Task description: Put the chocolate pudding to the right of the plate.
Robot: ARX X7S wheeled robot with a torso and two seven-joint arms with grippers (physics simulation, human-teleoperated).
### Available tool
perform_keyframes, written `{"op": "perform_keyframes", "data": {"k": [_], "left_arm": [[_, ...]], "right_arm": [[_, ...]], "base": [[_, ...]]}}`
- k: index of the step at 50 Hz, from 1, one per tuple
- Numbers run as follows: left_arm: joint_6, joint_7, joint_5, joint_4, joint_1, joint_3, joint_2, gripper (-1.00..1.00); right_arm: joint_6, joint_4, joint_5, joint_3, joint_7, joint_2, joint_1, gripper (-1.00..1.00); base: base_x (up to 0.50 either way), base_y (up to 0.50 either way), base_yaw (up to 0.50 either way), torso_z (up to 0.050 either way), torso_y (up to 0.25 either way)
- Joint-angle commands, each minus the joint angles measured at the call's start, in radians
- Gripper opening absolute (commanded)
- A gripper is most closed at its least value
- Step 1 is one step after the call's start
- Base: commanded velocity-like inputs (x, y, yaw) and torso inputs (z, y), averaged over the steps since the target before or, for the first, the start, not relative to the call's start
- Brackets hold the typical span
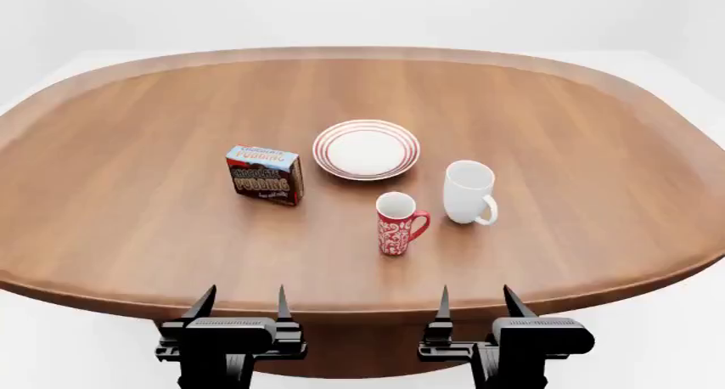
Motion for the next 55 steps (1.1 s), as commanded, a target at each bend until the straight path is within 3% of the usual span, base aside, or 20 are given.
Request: {"op": "perform_keyframes", "data": {"k": [1,7,12,34,45,49,55], "left_arm": [[0.003,-0.020,-0.012,0.000,0.000,0.019,-0.016,1.00],[0.008,-0.039,-0.040,-0.013,-0.001,0.039,-0.037,1.00],[0.012,-0.051,-0.051,-0.022,-0.003,0.052,-0.048,1.00],[0.032,-0.092,-0.074,-0.044,-0.007,0.090,-0.078,1.00],[0.030,-0.108,-0.083,-0.043,-0.006,0.104,-0.091,1.00],[-0.057,-0.114,-0.097,-0.003,-0.016,0.110,-0.099,1.00],[-0.405,-0.142,-0.140,0.269,-0.090,0.097,-0.136,1.00]], "right_arm": [[-0.018,0.008,0.014,-0.020,0.022,0.015,-0.002,1.00],[-0.007,-0.003,0.079,-0.043,0.019,0.034,-0.006,1.00],[-0.031,0.025,0.027,-0.068,0.070,0.045,-0.002,1.00],[-0.047,0.051,0.086,-0.110,0.082,0.074,0.004,1.00],[-0.036,0.043,0.096,-0.126,0.096,0.086,0.005,1.00],[0.022,0.005,0.121,-0.129,0.096,0.094,0.006,1.00],[0.413,-0.299,0.192,-0.127,0.109,0.148,0.068,1.00]], "base": [[0.00,0.00,0.00,0.000,0.000],[0.00,0.00,0.00,0.000,0.000],[0.00,0.04,0.00,0.000,0.000],[0.00,0.49,0.00,0.000,0.000],[0.00,0.06,0.00,0.000,0.000],[0.00,0.00,0.00,0.000,0.000],[0.00,0.00,0.00,0.000,0.000]]}}
